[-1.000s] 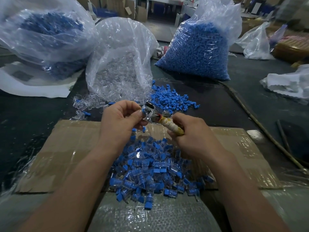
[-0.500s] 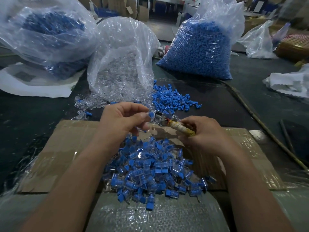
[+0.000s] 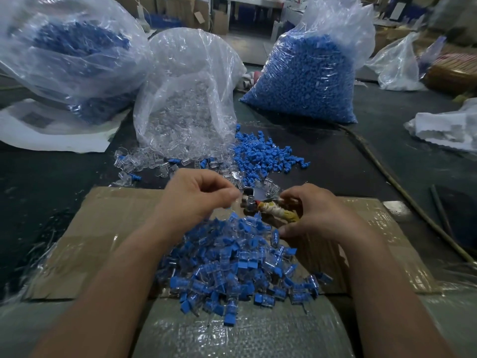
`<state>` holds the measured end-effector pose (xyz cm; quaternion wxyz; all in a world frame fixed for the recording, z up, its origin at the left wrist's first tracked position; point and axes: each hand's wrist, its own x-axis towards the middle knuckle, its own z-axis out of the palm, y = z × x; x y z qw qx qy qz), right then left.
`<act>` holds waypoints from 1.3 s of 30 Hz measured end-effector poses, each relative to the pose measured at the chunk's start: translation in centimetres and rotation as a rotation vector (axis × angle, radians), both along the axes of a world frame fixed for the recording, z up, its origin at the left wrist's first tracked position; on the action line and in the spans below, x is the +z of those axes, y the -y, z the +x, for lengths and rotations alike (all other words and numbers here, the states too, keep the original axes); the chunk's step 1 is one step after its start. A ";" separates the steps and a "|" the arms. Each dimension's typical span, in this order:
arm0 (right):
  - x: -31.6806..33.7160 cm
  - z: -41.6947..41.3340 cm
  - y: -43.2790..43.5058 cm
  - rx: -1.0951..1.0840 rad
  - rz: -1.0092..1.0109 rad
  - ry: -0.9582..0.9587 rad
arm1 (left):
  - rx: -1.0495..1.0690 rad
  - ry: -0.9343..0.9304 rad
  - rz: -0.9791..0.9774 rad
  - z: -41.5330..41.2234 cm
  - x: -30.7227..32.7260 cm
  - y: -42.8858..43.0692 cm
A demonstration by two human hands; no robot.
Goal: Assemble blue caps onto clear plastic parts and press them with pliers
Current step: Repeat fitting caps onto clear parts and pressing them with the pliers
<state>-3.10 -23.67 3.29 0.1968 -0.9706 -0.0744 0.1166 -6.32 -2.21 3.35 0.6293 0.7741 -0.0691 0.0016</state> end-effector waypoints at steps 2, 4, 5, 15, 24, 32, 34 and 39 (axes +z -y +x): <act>0.0 0.0 0.1 0.008 -0.004 -0.006 | 0.176 0.050 0.028 0.7 -0.5 -0.7; -0.1 0.0 0.3 0.025 -0.012 -0.020 | 0.362 0.095 0.136 1.6 -1.2 -1.6; -0.1 0.0 0.5 0.038 -0.018 -0.029 | 0.439 0.104 0.208 2.1 -1.4 -2.0; 0.2 0.2 1.3 0.065 0.071 -0.078 | 0.410 -0.076 0.723 5.5 -4.3 -4.0; -0.1 0.5 1.6 -0.008 0.096 0.002 | 0.495 0.050 0.648 5.0 -4.1 -4.1; -0.1 1.5 1.2 -0.111 0.205 0.209 | 0.470 0.071 0.100 2.9 -2.1 -3.1; 0.1 2.4 1.1 -0.156 0.200 0.273 | 0.409 0.023 0.000 2.6 -1.8 -2.6; 0.1 6.0 1.3 -0.270 0.113 0.240 | 0.268 -0.004 -0.050 1.9 -1.4 -1.3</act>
